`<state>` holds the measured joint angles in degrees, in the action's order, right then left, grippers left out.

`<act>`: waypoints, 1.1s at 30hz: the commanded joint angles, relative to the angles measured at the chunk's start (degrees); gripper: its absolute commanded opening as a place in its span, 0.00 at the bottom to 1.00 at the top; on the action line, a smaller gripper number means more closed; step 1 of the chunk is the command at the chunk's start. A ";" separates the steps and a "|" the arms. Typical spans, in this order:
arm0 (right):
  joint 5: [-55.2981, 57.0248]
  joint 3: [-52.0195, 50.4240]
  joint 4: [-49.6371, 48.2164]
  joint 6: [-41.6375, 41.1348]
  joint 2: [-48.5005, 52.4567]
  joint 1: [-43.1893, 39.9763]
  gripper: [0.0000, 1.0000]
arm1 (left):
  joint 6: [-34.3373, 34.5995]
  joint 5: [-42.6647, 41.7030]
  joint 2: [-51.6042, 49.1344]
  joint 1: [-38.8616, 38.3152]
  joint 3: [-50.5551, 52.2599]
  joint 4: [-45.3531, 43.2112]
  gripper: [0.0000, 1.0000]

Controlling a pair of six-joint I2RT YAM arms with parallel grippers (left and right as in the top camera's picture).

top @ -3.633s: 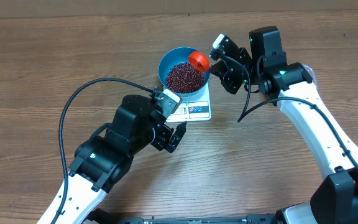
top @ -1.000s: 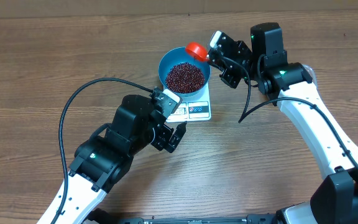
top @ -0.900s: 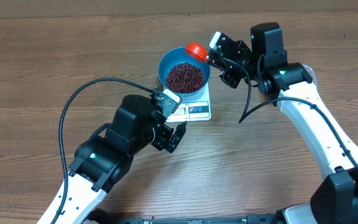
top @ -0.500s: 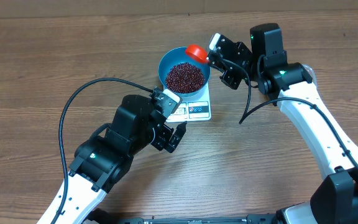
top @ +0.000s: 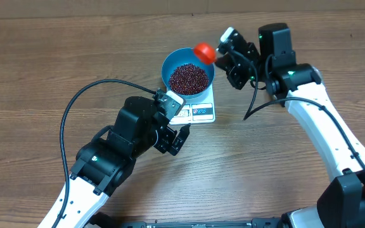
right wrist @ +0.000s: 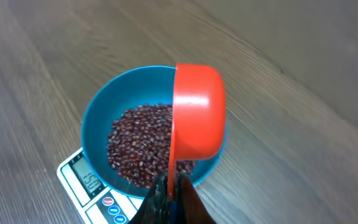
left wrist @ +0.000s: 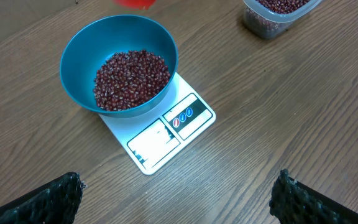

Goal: Scoop item into bowl and weigh 150g on scale
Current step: 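Move the empty scoop back over the bean tub with the right gripper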

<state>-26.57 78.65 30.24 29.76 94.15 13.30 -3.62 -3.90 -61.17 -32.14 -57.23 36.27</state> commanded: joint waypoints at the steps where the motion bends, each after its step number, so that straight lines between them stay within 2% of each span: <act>1: 0.24 2.01 -0.63 -9.07 0.04 -3.08 0.04 | -1.11 -0.57 -0.33 0.26 0.46 -0.07 1.00; 9: 0.13 2.01 0.04 -32.81 0.04 -13.64 0.04 | -1.11 -0.57 -0.33 0.26 0.46 -0.07 0.99; 12: -0.50 2.01 1.66 -38.64 0.04 -17.77 0.04 | -1.11 -0.57 -0.33 0.26 0.46 -0.07 0.99; 23: -0.39 2.01 12.79 -40.02 0.04 -27.63 0.04 | -1.11 -0.57 -0.33 0.26 0.46 -0.07 0.99; 33: 5.64 2.01 20.02 -40.02 0.04 -30.80 0.04 | -1.11 -0.57 -0.33 0.26 0.46 -0.07 0.99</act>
<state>-24.29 78.67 49.65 -9.91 94.15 -17.30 -3.62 -3.92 -61.17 -32.14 -57.23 36.27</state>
